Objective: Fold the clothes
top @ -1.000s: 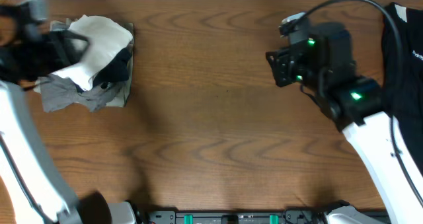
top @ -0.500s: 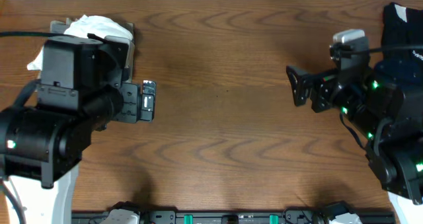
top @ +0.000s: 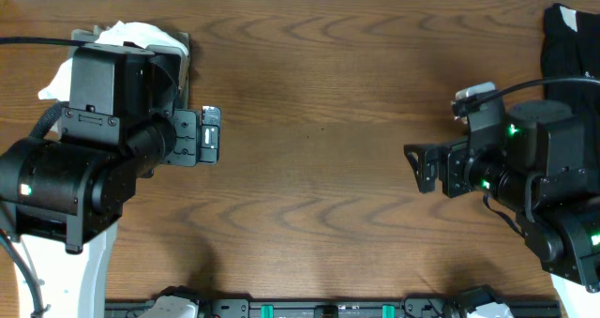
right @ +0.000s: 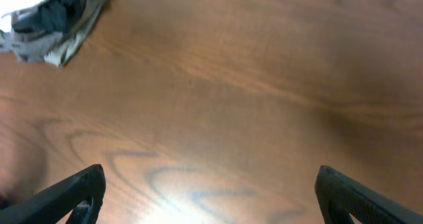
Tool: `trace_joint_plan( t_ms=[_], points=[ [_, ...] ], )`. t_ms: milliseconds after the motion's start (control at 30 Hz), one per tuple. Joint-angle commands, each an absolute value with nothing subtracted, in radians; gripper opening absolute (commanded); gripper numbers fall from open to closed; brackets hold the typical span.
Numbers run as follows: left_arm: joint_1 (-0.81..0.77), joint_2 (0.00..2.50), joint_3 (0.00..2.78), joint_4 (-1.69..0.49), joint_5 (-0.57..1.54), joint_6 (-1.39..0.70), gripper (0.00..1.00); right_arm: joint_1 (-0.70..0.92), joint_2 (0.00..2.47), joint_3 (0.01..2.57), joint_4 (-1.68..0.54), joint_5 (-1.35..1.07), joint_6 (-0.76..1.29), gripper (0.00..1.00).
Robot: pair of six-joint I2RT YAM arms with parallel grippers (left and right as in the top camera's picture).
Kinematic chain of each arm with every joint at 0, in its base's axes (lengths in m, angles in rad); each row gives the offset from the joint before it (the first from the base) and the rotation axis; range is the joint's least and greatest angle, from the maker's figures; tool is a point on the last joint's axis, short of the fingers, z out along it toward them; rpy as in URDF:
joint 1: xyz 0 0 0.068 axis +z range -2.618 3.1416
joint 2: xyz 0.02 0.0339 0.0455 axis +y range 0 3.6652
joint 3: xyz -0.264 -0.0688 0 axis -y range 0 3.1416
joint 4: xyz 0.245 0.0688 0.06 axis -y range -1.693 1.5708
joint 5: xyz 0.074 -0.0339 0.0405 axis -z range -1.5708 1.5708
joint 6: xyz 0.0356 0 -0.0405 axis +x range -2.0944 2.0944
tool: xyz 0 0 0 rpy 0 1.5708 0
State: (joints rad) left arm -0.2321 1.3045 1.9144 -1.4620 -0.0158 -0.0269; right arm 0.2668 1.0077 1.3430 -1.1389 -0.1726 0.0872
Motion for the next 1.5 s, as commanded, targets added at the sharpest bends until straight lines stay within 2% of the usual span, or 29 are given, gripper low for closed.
trace_joint_plan(
  t_ms=[0,200,433,700,1000,1200,1467],
  points=[
    [-0.236,1.304,1.923,-1.463,-0.035,-0.039,0.98,0.255,1.008,1.343,-1.203,-0.191,0.093,0.99],
    [-0.236,1.304,1.923,-1.463,-0.035,-0.039,0.98,0.255,0.999,1.341,-1.162,-0.091,0.051,0.99],
    [-0.236,1.304,1.923,-1.463,-0.035,-0.039,0.98,0.248,0.852,1.227,-0.799,-0.004,-0.209,0.99],
    [-0.236,1.304,1.923,-1.463,-0.035,-0.039,0.98,0.095,0.574,0.846,-0.567,-0.019,-0.109,0.99],
    [-0.236,1.304,1.923,-1.463,-0.035,-0.039,0.98,0.093,0.213,0.391,-0.339,-0.038,-0.061,0.99],
    [-0.236,1.304,1.923,-1.463,-0.035,-0.039,0.98,0.092,0.023,0.194,-0.277,-0.038,0.023,0.99],
    [-0.236,1.304,1.923,-1.463,-0.035,-0.039,0.98,0.092,0.005,0.029,-0.120,-0.056,0.033,0.99]
  ],
)
